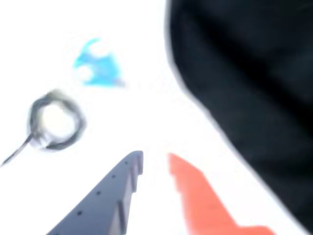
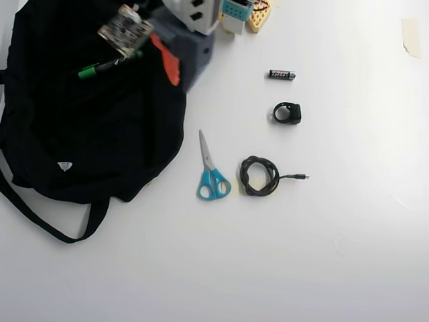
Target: Put the green marker into the black bag
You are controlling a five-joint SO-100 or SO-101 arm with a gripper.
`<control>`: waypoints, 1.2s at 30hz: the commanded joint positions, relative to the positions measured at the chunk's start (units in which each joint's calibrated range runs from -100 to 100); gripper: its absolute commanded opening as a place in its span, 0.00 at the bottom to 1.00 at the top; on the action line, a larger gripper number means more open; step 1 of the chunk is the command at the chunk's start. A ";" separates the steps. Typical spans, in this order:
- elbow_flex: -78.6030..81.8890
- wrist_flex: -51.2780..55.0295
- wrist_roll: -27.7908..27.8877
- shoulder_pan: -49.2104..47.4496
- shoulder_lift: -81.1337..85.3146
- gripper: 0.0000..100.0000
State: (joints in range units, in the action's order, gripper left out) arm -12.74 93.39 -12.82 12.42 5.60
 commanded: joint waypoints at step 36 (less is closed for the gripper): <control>102.67 -23.53 9.52 -23.86 92.65 0.02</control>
State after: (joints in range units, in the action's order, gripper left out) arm 87.89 65.82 -3.64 -11.24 91.45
